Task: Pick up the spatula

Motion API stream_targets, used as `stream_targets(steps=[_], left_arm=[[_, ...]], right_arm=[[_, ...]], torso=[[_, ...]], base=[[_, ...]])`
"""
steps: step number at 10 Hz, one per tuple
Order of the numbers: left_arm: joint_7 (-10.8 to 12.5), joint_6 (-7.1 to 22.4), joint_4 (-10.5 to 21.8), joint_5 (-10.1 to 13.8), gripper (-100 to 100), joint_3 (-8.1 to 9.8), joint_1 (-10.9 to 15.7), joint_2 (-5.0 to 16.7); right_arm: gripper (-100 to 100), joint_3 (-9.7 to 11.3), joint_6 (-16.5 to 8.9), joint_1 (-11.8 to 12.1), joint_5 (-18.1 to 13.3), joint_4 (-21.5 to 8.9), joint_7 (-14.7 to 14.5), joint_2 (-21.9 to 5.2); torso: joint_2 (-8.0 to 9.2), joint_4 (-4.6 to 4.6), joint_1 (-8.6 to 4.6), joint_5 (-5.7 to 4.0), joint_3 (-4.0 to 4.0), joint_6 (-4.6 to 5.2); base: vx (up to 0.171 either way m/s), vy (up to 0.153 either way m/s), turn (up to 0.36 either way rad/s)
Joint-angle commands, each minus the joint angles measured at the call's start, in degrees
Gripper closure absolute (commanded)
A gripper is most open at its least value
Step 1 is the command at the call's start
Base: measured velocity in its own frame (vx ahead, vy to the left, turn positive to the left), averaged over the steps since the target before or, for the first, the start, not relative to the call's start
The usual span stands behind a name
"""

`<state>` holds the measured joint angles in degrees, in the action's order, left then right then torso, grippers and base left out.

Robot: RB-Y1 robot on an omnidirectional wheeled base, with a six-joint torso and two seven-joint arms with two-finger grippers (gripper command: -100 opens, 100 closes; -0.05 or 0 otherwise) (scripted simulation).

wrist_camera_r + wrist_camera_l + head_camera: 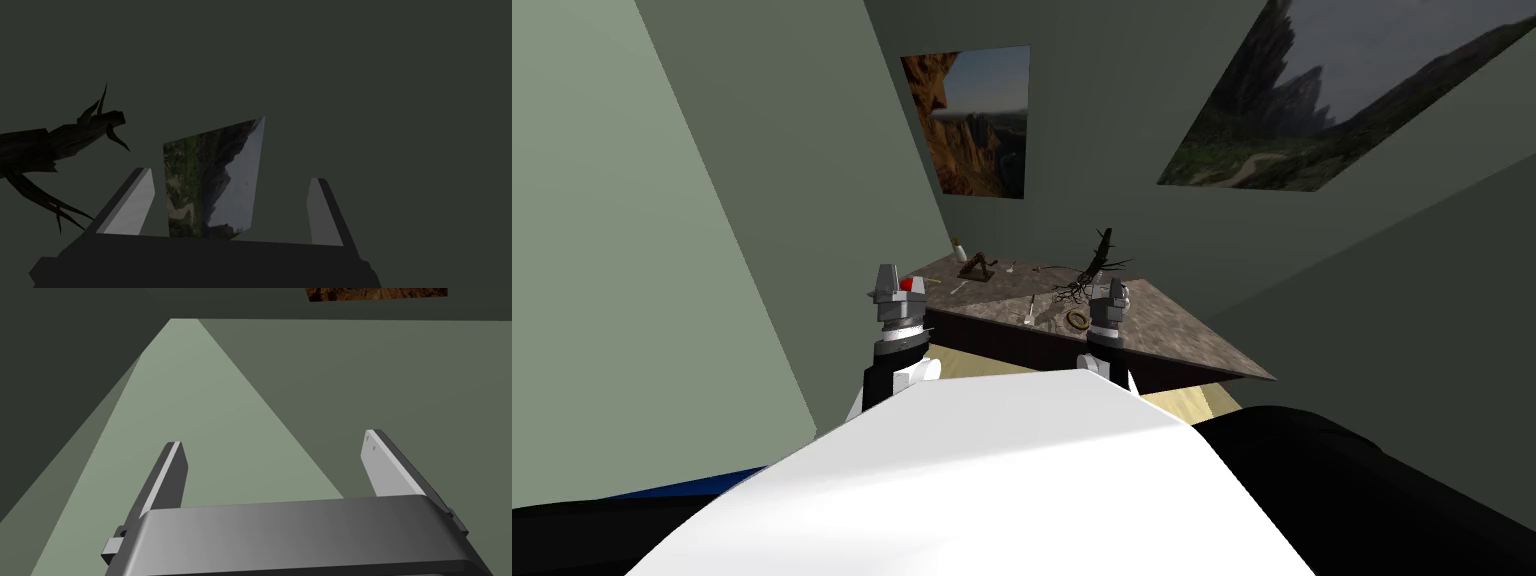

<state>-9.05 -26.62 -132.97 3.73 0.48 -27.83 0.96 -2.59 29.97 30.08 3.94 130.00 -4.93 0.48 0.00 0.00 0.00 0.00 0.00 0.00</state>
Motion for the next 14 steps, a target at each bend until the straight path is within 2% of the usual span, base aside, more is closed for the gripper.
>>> stream_targets(steps=[1,3,6,7,9,10,12,13,14], left_arm=[[0.0,0.0,0.0,0.0,0,0.0,0.0,0.0],[0.0,0.0,0.0,0.0,0,0.0,0.0,0.0],[0.0,0.0,0.0,0.0,0,0.0,0.0,0.0],[0.0,0.0,0.0,0.0,0,0.0,0.0,0.0],[0.0,0.0,0.0,0.0,0,0.0,0.0,0.0],[0.0,0.0,0.0,0.0,0,0.0,0.0,0.0],[0.0,0.0,0.0,0.0,0,0.0,0.0,0.0],[0.0,0.0,0.0,0.0,0,0.0,0.0,0.0],[0.0,0.0,0.0,0.0,0,0.0,0.0,0.0]], right_arm=[[-100,0.0,-0.8,-0.1,0.5,-0.1,0.1,-2.2],[-100,0.0,-2.8,-0.3,1.8,-0.2,0.3,-5.6],[-100,-0.2,-7.3,-0.9,4.8,-0.4,1.0,-10.9],[-100,-0.2,-7.6,-0.9,4.8,-0.4,1.0,-11.4],[-100,-0.3,-11.3,-1.4,7.5,-0.5,1.5,-15.4],[-100,-0.3,-11.7,-1.4,7.5,-0.5,1.5,-15.6],[-100,-0.5,-15.4,-2.0,10.5,-0.5,2.2,-19.4],[-100,-0.5,-16.4,-2.0,10.5,-0.5,2.2,-20.1],[-100,-0.7,-18.3,-2.3,12.1,-0.5,2.6,-22.3]], torso=[[0.0,0.0,0.0,0.0,0.0,0.0],[0.05,0.01,-0.06,-0.01,0.03,-0.01],[0.14,0.03,-0.12,-0.03,0.08,-0.01],[0.17,0.04,-0.14,-0.03,0.1,-0.02],[0.12,0.03,-0.14,-0.03,0.07,-0.01],[0.17,0.04,-0.14,-0.03,0.1,-0.01],[0.13,0.03,-0.11,-0.03,0.08,-0.01],[0.18,0.04,-0.2,-0.04,0.11,-0.01],[0.17,0.04,-0.15,-0.04,0.1,0.01]], base=[[-0.006,-0.004,0.056],[-0.022,-0.017,0.089],[-0.042,-0.026,0.134],[-0.034,-0.03,0.039],[-0.042,-0.027,0.138],[-0.041,-0.021,0.068],[-0.05,-0.034,0.146],[-0.05,-0.03,0.088],[-0.049,-0.014,0.173]])
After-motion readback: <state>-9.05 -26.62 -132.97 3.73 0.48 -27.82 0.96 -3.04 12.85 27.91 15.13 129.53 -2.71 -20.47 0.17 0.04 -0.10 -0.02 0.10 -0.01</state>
